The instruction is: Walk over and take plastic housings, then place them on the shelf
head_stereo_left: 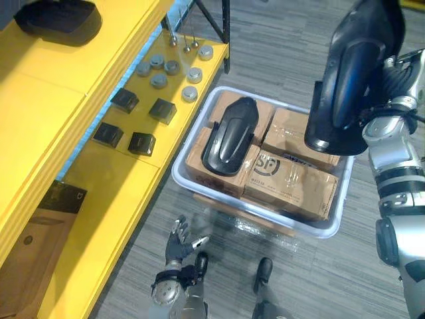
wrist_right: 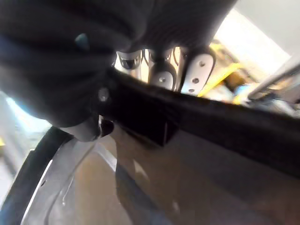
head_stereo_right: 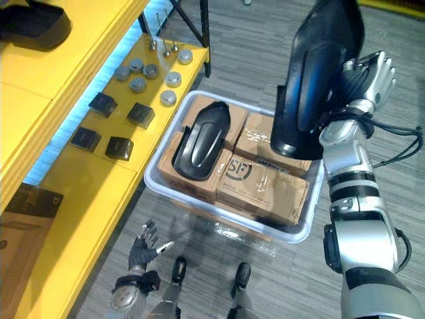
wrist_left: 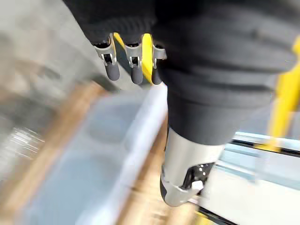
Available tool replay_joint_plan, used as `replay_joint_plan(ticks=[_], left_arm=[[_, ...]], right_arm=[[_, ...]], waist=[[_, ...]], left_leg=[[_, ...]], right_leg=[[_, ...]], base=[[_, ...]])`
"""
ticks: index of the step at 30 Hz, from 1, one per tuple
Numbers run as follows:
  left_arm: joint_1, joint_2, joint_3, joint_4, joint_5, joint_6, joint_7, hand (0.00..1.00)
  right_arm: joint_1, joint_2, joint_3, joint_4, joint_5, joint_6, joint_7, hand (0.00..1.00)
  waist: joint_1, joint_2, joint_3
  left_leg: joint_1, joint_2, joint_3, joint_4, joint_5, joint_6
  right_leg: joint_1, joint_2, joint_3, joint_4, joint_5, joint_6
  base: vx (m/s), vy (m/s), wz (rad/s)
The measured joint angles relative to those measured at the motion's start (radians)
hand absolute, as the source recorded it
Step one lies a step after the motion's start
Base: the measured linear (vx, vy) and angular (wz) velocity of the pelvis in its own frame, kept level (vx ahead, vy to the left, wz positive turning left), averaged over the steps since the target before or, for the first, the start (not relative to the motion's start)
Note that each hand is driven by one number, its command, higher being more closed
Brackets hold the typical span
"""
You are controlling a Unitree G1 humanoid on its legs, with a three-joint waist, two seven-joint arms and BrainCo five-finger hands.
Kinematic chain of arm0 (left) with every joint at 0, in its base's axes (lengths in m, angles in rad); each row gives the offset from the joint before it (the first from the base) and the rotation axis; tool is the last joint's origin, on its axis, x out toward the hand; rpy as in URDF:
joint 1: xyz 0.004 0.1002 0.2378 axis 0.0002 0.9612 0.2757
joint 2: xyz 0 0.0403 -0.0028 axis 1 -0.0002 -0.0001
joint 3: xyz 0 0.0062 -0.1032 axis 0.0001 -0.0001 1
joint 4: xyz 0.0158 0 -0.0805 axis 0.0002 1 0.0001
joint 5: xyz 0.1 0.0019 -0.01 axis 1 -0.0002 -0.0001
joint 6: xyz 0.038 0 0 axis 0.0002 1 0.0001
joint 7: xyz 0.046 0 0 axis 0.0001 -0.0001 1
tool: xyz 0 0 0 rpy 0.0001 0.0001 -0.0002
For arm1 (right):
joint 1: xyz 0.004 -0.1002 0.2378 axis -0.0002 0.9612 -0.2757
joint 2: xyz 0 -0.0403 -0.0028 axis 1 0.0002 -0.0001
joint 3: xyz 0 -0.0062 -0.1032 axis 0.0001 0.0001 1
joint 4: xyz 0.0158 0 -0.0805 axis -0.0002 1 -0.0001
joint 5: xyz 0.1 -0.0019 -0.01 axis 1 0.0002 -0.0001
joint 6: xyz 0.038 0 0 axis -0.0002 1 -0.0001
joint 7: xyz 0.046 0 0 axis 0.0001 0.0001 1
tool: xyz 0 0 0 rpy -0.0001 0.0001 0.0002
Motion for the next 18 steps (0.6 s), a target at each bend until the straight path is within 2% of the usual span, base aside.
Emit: replay_joint_plan(ticks=[2, 5, 7, 10, 14, 18], left_arm=[[-0.098, 0.016, -0.001, 0.000, -0.055, -0.006, -0.001, 0.00], [-0.201, 0.035, -0.002, 0.001, -0.091, -0.016, -0.002, 0.00], [-0.232, 0.034, -0.002, 0.002, -0.092, -0.019, 0.000, 0.00], [-0.230, 0.029, -0.019, 0.006, -0.093, -0.020, 0.003, 0.00], [-0.196, 0.027, -0.041, 0.012, -0.086, -0.019, 0.011, 0.00], [-0.184, 0.027, -0.053, 0.016, -0.042, -0.010, 0.028, 0.00]], right_arm=[[0.077, 0.044, 0.001, -0.087, -0.032, -0.009, 0.013, 1.00], [0.193, 0.123, 0.015, -0.198, -0.048, -0.022, 0.039, 1.00], [0.258, 0.167, 0.015, -0.276, -0.064, -0.030, 0.056, 1.00], [0.356, 0.231, 0.015, -0.397, -0.065, -0.041, 0.074, 1.00], [0.524, 0.350, 0.055, -0.602, -0.064, -0.096, 0.097, 1.00], [0.571, 0.414, 0.109, -0.677, -0.060, -0.120, 0.123, 1.00]], waist=[[-0.012, -0.016, -0.020], [-0.034, -0.044, -0.082], [-0.050, -0.052, -0.107], [-0.049, -0.062, -0.150], [-0.048, -0.083, -0.224], [-0.047, -0.085, -0.255]], left_leg=[[0.027, -0.001, 0.007, -0.001, 0.001, -0.001], [0.046, -0.002, 0.025, -0.008, -0.002, -0.006], [0.060, -0.002, 0.029, -0.008, -0.004, -0.008], [0.092, 0.001, 0.049, -0.008, -0.014, -0.017], [0.136, 0.017, 0.073, -0.009, -0.035, -0.026], [0.149, 0.025, 0.079, -0.009, -0.048, -0.027]], right_leg=[[0.020, 0.000, 0.018, 0.000, -0.003, 0.003], [0.027, -0.002, 0.031, 0.000, -0.006, 0.008], [0.040, -0.003, 0.035, -0.001, -0.008, 0.009], [0.062, 0.000, 0.055, -0.001, -0.015, 0.012], [0.092, 0.016, 0.081, -0.002, -0.024, 0.014], [0.099, 0.021, 0.091, -0.005, -0.026, 0.015]], base=[[0.02, 0.020, -0.19], [0.01, 0.035, -0.16], [0.00, 0.035, -0.08], [-0.02, 0.028, -0.17], [-0.04, 0.010, -0.18], [-0.06, 0.014, -0.08]])
